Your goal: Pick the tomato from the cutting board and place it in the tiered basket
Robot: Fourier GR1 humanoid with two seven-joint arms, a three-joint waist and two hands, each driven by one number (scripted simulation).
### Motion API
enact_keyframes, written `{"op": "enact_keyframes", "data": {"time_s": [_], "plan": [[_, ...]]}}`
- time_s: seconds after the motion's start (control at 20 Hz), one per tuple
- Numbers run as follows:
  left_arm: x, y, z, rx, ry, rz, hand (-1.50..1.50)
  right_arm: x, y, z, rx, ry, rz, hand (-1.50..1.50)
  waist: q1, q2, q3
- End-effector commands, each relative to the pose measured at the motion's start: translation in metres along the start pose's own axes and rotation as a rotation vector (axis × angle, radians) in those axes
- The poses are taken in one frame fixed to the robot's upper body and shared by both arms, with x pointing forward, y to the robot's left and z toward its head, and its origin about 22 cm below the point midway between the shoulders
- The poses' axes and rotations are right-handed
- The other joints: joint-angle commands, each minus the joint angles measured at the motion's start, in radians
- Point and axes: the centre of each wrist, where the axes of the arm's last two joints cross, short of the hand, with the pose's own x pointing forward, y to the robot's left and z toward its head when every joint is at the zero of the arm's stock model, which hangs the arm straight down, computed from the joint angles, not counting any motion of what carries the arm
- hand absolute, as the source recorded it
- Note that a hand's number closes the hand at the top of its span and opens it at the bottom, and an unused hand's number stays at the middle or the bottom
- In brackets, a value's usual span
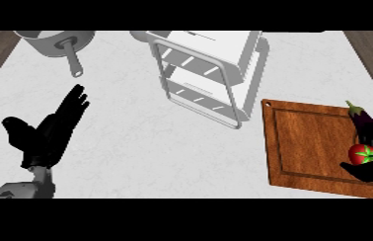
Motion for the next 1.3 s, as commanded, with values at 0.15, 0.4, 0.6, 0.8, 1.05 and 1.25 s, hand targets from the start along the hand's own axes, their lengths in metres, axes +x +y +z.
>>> {"op": "enact_keyframes", "data": {"time_s": [0.15,0.4,0.6,0.8,1.05,1.25], "plan": [[-0.001,-0.001,0.006,0.009,-0.001,-0.006,0.00,0.002,-0.038,0.006,-0.370,-0.062,-0.233,1.50,-0.017,-0.003,0.005],[0.004,0.011,0.011,0.007,0.002,-0.016,0.00,0.031,-0.086,0.014,-0.546,-0.244,-0.516,1.50,-0.017,-0.006,0.004],[0.001,0.004,0.006,0.002,0.000,-0.011,0.00,0.047,-0.120,0.042,-0.534,-0.321,-0.536,1.50,-0.012,-0.001,0.004],[0.011,-0.001,-0.008,-0.006,0.005,0.002,0.00,0.080,-0.161,0.051,-0.480,-0.351,-0.551,1.50,-0.003,0.002,0.003],[-0.004,-0.001,-0.003,-0.021,0.000,-0.018,0.00,0.131,-0.182,0.060,-0.445,-0.390,-0.561,1.50,0.004,0.003,0.004],[-0.004,0.002,0.010,-0.019,-0.008,-0.004,0.00,0.183,-0.206,0.058,-0.430,-0.399,-0.550,1.50,0.016,0.002,0.003]]}}
